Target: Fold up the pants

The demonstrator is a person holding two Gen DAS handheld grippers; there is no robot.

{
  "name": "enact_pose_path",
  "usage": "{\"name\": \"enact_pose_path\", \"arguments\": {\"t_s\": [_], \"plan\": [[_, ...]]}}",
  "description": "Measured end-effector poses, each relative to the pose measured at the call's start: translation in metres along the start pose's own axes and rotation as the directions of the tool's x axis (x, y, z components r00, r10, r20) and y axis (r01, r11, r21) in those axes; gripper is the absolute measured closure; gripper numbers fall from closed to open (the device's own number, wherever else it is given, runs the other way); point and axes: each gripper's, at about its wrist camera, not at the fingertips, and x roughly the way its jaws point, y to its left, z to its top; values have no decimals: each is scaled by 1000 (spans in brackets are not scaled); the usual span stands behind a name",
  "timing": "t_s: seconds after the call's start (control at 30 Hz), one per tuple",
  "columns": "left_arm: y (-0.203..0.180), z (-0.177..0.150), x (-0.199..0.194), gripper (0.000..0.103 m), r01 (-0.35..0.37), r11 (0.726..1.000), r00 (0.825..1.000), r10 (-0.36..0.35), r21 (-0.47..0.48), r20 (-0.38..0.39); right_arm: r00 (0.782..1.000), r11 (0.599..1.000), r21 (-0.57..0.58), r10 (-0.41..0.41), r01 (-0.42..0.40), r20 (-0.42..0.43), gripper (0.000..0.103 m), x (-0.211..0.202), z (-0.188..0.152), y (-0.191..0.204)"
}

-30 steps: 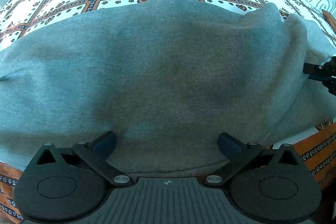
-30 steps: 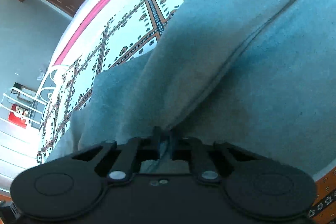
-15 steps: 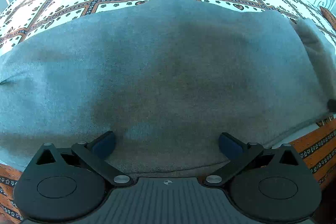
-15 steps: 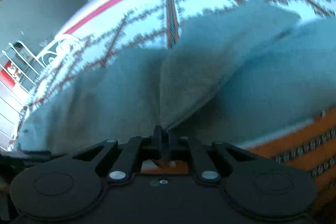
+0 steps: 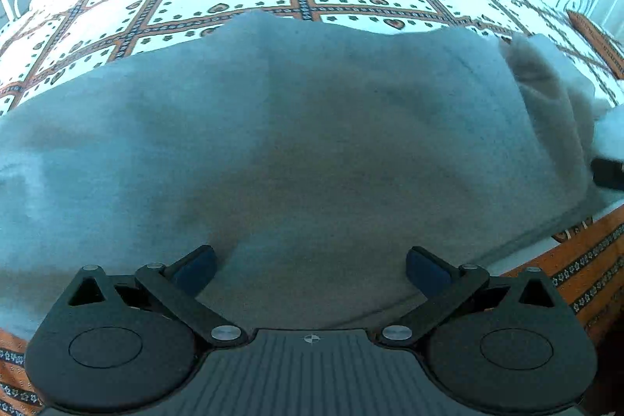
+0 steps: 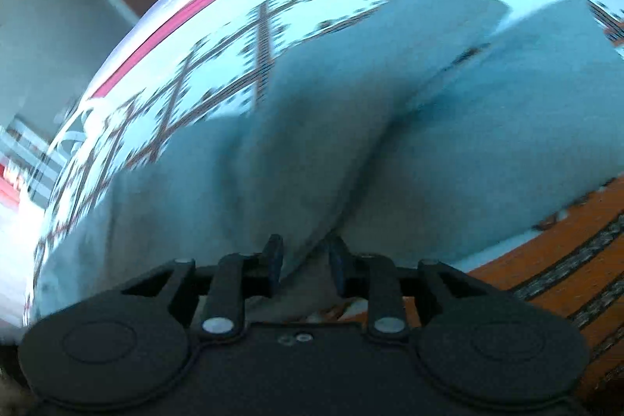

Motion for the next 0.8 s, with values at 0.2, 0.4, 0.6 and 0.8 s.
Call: {"name": "enact_pose_path", "arguments": {"t_s": [0.2,0.4,0.6,0.8], "plan": [[-6,5,7,0,-13,1000,1000,13,-3,-8,999,989,145,9,-15,41,81,11,27,-38],[-6,3,8,0,-13,1000,1000,13,3,-2,996,985,158,62,-72,62,92,28,42,-43],[-5,3,8,0,-10,1000,1000,10,12,3,985,998,26,45,-50,169,103,9,45,-15],[-6,2,7,0,-9,1000,1000,8,14,6,949,975,-222,43,29,312,103,-36,42,27]]}}
